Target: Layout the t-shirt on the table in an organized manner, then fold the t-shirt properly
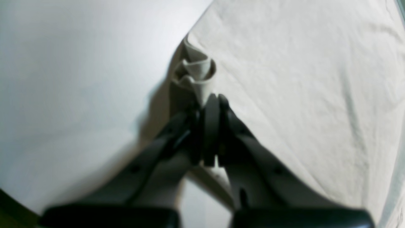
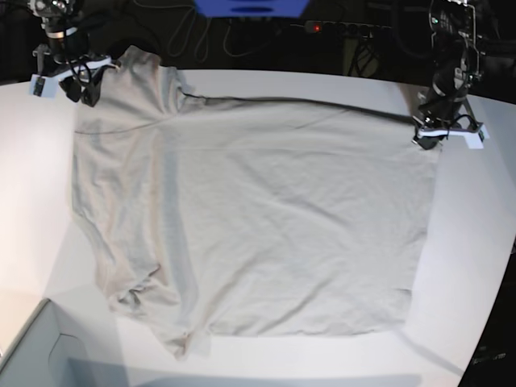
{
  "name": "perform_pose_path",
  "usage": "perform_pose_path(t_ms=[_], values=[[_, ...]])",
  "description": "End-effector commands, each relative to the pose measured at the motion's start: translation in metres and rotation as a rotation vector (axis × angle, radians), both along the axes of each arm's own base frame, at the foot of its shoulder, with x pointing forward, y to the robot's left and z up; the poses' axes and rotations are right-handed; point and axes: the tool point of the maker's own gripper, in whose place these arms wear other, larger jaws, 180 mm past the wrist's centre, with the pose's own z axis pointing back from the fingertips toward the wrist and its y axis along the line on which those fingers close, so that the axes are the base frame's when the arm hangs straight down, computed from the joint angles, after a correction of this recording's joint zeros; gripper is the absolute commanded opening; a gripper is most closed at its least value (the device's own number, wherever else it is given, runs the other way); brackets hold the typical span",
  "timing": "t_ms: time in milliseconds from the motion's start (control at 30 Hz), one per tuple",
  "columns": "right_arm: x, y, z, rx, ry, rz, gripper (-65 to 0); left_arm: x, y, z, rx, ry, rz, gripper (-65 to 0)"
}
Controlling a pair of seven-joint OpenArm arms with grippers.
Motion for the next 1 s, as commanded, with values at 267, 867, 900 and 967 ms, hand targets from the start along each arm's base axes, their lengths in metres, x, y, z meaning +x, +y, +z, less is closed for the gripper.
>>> perform_pose_path(t_ms=[267, 867, 900, 967], values=[[0.008, 0.005, 0.006, -0.016, -0.015, 0.074, -39.9, -0.012, 0.008, 0.002, 0.02, 0.002, 0.005, -65.0], [-0.007, -0.003, -0.037, 0.041, 0.082, 0.03, -31.9, -0.012, 0.008, 0.001, 0.019, 0.002, 0.004, -65.0], [-0.01, -0.009, -0.038, 0.036, 0.086, 0.014, -31.9, -0.012, 0.008, 0.001, 0.019, 0.002, 0.004, -65.0], [-0.01, -0.017, -0.039, 0.032, 0.085, -0.013, -31.8, -0.013, 0.008, 0.001, 0.019, 0.003, 0.004, -65.0]])
